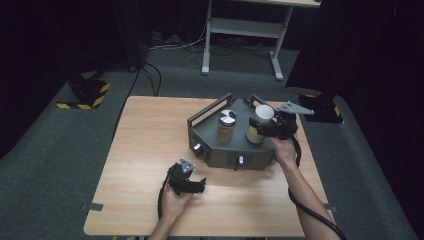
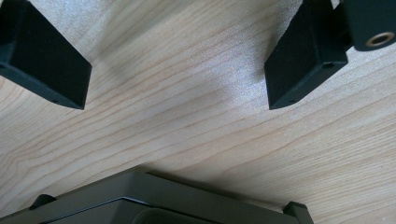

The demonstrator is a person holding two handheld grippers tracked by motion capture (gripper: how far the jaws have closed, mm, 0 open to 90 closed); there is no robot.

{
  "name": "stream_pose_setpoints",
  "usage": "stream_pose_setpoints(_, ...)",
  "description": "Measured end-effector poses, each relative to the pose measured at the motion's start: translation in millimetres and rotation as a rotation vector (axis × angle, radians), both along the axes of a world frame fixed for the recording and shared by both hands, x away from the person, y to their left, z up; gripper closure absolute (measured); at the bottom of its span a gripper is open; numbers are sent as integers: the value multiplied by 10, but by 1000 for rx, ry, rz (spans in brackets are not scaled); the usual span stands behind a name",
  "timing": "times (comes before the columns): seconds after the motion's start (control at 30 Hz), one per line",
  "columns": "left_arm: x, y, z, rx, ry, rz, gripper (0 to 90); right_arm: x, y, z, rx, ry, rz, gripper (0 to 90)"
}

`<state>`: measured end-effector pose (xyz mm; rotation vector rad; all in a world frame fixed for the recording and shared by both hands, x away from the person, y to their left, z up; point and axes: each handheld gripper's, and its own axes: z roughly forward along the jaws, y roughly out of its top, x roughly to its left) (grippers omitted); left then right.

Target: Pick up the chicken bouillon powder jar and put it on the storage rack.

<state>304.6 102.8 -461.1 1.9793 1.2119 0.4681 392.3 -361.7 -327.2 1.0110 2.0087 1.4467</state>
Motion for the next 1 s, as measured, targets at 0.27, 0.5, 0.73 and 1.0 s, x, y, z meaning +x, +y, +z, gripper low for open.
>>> stream_pose_setpoints(0.27, 1, 5, 0, -2, 1, -1, 73, -67, -110, -17, 4, -3, 20, 69)
stream_pose_setpoints(0.5, 2, 7, 0, -3, 1, -1, 73, -187, -207, -46, 3, -16, 22, 69)
stream_pose_setpoints(0.73, 1, 3, 0, -1, 0, -1, 74, -330, -329, -121, -17, -20, 37, 76)
stream_pose_setpoints(1.0, 0, -4, 2, 2, 0, 0, 74, -530, -417, -182, -38, -46, 42, 81)
